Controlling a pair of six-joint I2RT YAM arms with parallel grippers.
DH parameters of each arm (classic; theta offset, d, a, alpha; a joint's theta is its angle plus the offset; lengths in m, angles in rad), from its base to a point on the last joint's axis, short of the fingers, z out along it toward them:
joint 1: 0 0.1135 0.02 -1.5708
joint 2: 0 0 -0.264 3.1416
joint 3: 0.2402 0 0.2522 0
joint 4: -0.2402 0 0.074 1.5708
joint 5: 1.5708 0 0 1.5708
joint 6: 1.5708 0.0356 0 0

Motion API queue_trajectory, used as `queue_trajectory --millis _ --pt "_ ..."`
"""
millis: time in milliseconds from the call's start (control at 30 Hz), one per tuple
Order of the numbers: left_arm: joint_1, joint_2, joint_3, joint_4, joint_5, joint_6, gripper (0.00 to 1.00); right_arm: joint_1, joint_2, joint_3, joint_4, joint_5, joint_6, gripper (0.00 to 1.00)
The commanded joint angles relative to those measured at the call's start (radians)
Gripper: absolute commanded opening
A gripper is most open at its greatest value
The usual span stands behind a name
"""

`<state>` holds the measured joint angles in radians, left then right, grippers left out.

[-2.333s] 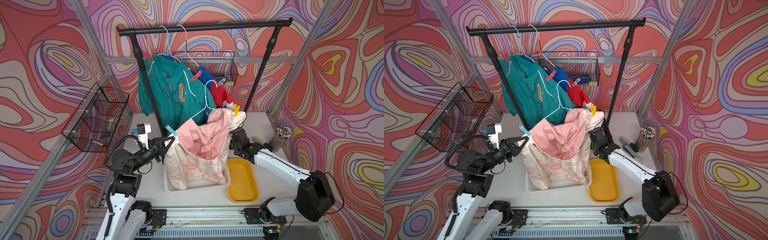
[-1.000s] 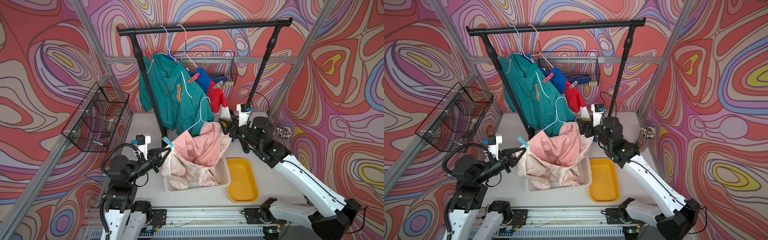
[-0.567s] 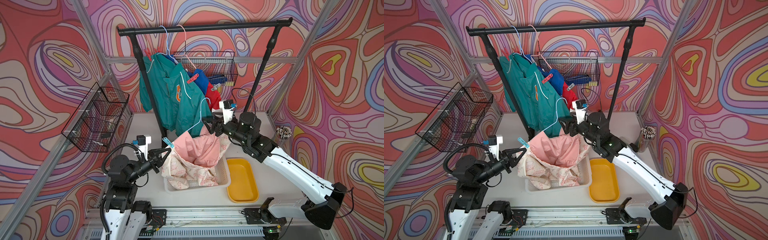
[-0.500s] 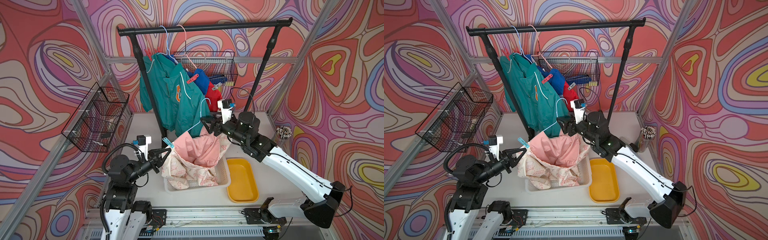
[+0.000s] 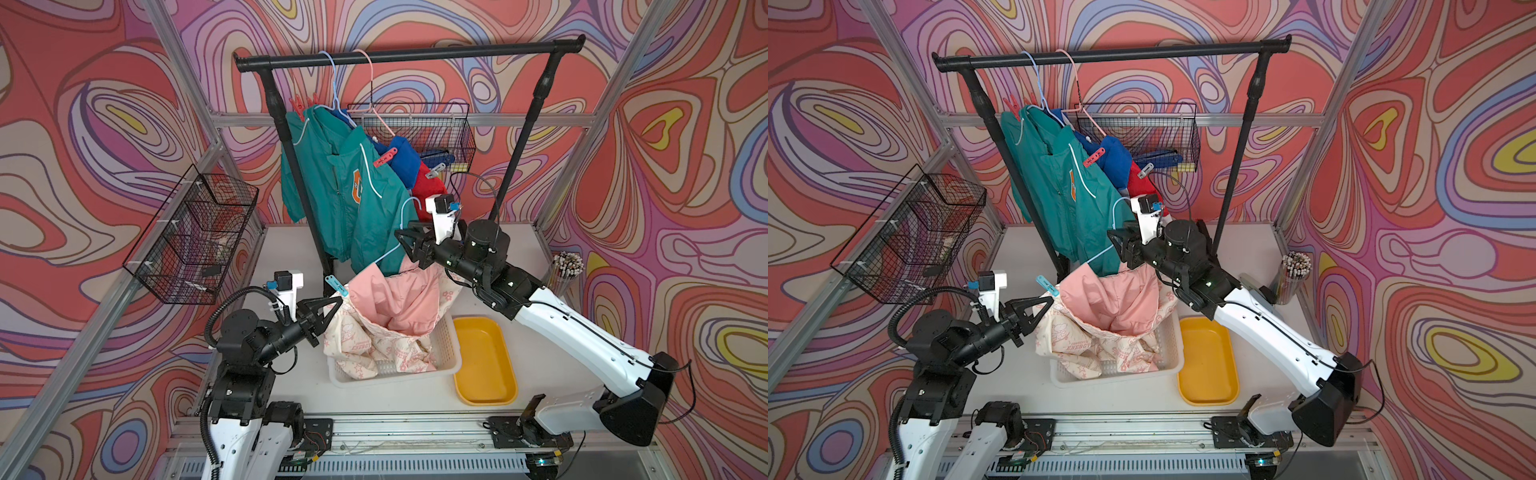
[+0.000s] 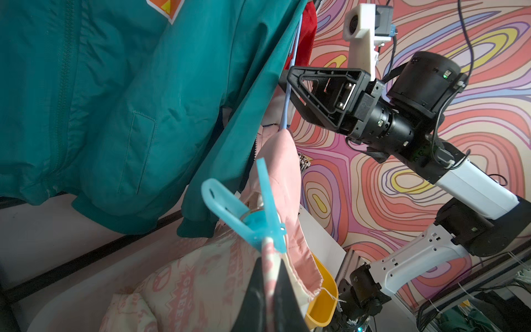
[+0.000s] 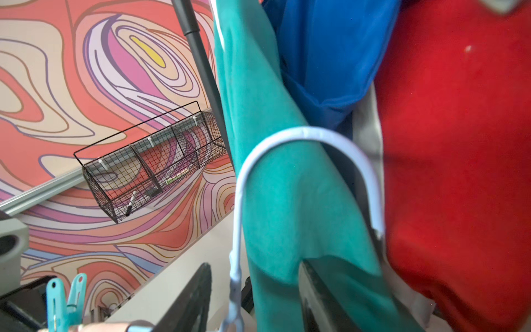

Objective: Remove the clothespins securing jackets to the hanger
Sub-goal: Adjust the hanger.

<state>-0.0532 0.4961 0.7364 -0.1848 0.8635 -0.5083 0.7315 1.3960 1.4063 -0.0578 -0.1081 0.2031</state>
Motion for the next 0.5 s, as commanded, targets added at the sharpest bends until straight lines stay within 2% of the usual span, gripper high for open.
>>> queue_trajectory --millis 0,333,467 --pt "-0.004 -0.006 -0.006 0.034 0.006 0.005 0.00 0.012 0.019 0.032 0.009 -0.017 0.001 0.39" --pt "-0.005 -0.002 -0.002 0.020 -0.009 0.013 0.00 0.022 0.016 0.022 0.009 -0.014 0.007 0.02" --pt "-0.008 0.006 0.010 -0.003 -0.035 0.020 0.00 0.023 0.012 0.025 0.000 -0.001 -0.006 0.00"
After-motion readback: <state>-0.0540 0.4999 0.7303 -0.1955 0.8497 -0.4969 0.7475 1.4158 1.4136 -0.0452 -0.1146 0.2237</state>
